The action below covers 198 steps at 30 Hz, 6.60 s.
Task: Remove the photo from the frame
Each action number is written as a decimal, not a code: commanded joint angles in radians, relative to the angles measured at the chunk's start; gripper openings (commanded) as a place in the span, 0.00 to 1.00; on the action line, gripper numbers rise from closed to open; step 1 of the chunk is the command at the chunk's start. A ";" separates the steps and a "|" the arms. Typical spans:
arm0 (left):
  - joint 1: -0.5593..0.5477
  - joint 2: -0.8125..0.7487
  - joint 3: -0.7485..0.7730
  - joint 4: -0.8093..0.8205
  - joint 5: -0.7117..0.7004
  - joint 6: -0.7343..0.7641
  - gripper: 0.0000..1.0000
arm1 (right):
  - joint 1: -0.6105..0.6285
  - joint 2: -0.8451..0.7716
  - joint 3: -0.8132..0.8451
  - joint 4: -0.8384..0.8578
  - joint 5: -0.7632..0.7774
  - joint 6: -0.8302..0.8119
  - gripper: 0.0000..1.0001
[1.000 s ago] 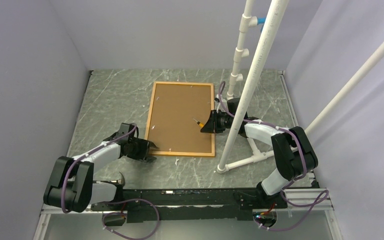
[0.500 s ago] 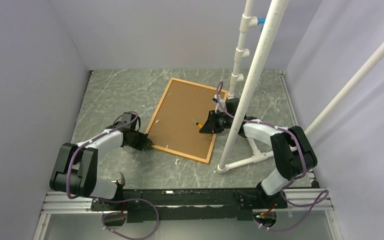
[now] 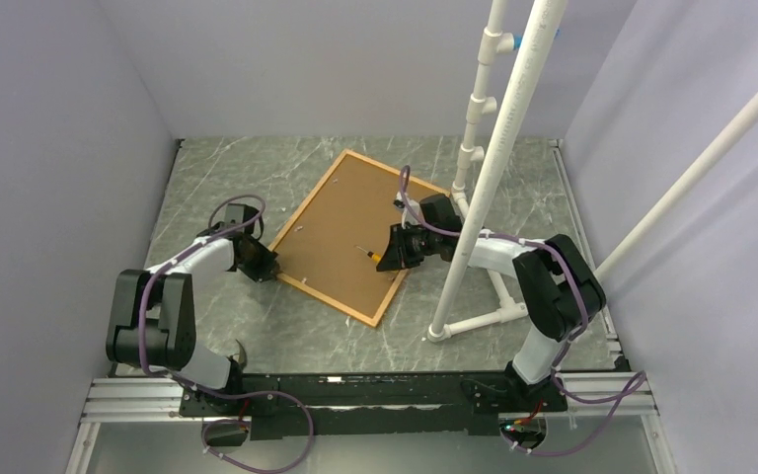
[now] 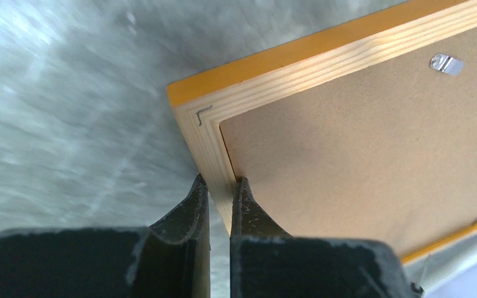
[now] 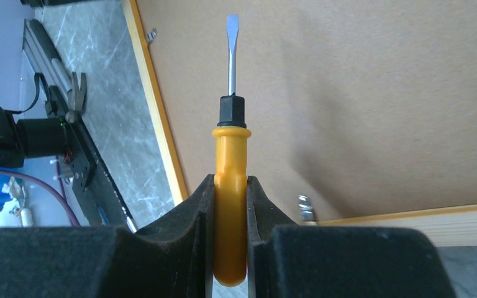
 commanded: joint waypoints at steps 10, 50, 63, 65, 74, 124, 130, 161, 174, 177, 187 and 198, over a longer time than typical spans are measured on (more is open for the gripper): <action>0.072 0.141 0.196 -0.191 0.095 0.657 0.00 | 0.061 0.082 0.106 0.003 -0.086 0.006 0.00; 0.095 0.490 0.639 -0.253 0.357 0.675 0.00 | 0.153 0.439 0.469 -0.075 -0.306 0.102 0.00; 0.081 0.547 0.638 -0.147 0.426 0.621 0.00 | 0.156 0.510 0.541 -0.089 -0.303 0.136 0.00; 0.080 0.551 0.632 -0.140 0.430 0.622 0.00 | 0.160 0.506 0.540 -0.086 -0.300 0.143 0.00; 0.069 0.550 0.622 -0.137 0.431 0.622 0.00 | 0.178 0.524 0.558 -0.116 -0.224 0.184 0.00; 0.052 0.413 0.559 -0.086 0.373 0.660 0.41 | 0.039 0.290 0.349 0.120 -0.128 0.240 0.00; 0.051 0.271 0.457 -0.065 0.389 0.622 0.59 | 0.027 0.153 0.192 0.046 -0.052 0.102 0.00; -0.295 -0.496 -0.290 -0.281 0.295 -0.494 0.53 | -0.038 -0.056 -0.039 0.125 -0.049 0.060 0.00; -0.293 -0.304 -0.309 -0.132 0.248 -0.595 0.50 | -0.040 -0.019 -0.040 0.158 -0.090 0.085 0.00; -0.293 -0.284 -0.329 -0.083 0.253 -0.608 0.52 | -0.041 -0.010 -0.037 0.160 -0.096 0.086 0.00; -0.261 -0.256 -0.315 -0.116 0.169 -0.555 0.36 | -0.040 0.019 -0.028 0.166 -0.110 0.093 0.00; 0.033 -0.082 -0.079 -0.177 0.056 -0.133 0.10 | -0.018 0.060 0.017 0.131 -0.121 0.105 0.00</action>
